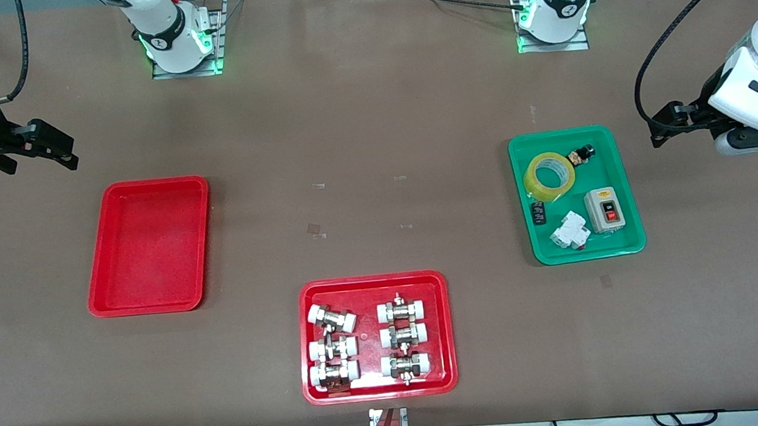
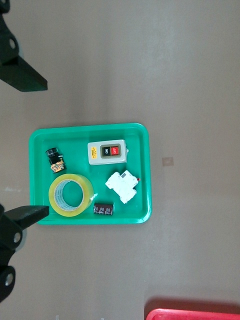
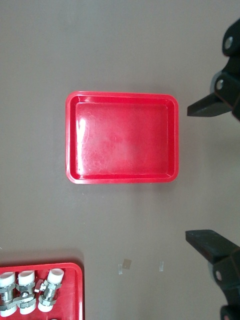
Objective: Left arm passes tape to right arm into tray
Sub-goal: 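Move the left gripper down over the yellow tape roll in the green tray, then close the left gripper on the rim of the yellow tape roll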
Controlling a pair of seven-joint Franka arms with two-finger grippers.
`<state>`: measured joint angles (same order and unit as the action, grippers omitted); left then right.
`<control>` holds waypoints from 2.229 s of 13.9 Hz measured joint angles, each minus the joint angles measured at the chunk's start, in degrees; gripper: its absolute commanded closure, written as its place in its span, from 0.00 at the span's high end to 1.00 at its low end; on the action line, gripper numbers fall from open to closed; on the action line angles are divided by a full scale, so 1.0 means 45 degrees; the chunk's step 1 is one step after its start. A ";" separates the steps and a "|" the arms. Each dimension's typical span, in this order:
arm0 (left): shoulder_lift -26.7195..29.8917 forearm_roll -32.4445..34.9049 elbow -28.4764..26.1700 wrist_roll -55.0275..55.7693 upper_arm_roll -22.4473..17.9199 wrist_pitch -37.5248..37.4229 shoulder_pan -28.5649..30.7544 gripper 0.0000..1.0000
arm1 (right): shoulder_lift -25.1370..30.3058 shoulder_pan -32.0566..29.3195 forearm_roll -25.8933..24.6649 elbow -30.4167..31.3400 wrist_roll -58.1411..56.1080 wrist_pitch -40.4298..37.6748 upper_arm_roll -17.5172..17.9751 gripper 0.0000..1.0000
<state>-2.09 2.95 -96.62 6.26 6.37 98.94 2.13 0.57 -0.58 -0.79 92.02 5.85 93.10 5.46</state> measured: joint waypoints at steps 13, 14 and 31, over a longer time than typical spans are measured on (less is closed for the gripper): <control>-0.4070 -0.0289 -0.0550 -0.0035 0.0599 -0.1401 -0.0333 1.00 | -0.0017 0.0011 -0.0001 -0.0090 -0.0016 0.0000 0.0006 1.00; -0.4765 -0.0419 -0.0540 -0.0033 0.0607 -0.1393 -0.0340 1.00 | -0.0017 0.0012 -0.0001 -0.0097 -0.0016 0.0000 0.0006 1.00; -0.7204 -0.0442 -0.2194 0.0440 0.0561 0.1374 -0.0316 0.56 | -0.0031 0.0015 -0.0001 -0.0103 -0.0015 -0.0019 0.0009 1.00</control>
<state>-34.51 0.96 -106.49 8.24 8.89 105.13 0.70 0.43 -0.51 -0.79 91.56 5.78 93.02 5.50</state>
